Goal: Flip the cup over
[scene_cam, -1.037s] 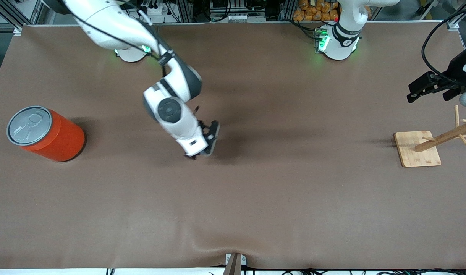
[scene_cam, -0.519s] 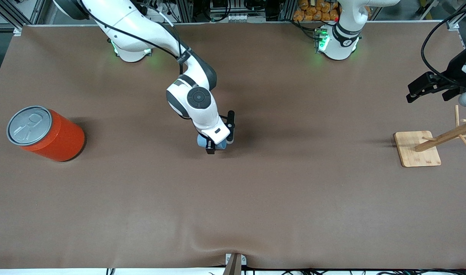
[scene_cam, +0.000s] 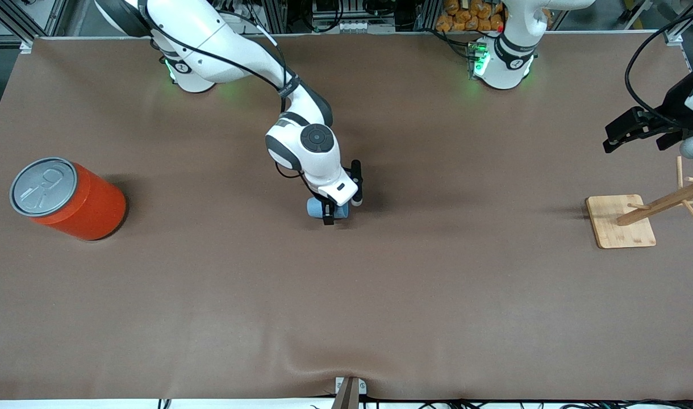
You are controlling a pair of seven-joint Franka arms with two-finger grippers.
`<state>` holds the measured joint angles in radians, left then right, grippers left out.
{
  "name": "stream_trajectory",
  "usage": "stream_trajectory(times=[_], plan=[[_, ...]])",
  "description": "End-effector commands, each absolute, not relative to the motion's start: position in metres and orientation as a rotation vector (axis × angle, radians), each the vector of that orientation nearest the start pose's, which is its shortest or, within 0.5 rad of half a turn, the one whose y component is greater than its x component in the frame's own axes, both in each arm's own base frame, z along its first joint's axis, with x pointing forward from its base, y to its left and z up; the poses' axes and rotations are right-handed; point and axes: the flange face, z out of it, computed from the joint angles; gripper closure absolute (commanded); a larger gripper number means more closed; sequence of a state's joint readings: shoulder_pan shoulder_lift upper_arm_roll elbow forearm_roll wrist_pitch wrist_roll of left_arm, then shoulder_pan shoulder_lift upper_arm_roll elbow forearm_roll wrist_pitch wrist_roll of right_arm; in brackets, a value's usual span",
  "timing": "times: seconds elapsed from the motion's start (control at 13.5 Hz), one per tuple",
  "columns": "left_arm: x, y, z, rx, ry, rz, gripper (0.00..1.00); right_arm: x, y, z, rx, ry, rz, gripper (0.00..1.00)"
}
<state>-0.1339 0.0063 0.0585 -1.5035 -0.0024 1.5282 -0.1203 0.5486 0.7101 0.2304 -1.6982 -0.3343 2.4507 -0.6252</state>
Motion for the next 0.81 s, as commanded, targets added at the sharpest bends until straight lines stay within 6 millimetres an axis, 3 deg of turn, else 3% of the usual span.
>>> stream_trajectory(times=[0.0, 0.3, 0.52, 0.74], plan=[[0.552, -0.045, 0.650, -3.160, -0.040, -0.034, 0.00, 0.500, 0.469, 0.196, 2.100, 2.190, 0.154, 0.00], [0.557, -0.058, 0.638, -3.177, -0.027, -0.006, 0.00, 0.498, 0.472, 0.203, 2.153, 2.137, 0.155, 0.00], [0.570, -0.085, 0.606, -3.221, 0.016, 0.093, 0.00, 0.492, 0.479, 0.212, 2.247, 2.048, 0.158, 0.00], [0.583, -0.119, 0.573, -3.259, 0.052, 0.151, 0.00, 0.503, 0.474, 0.230, 2.269, 2.017, 0.198, 0.00]])
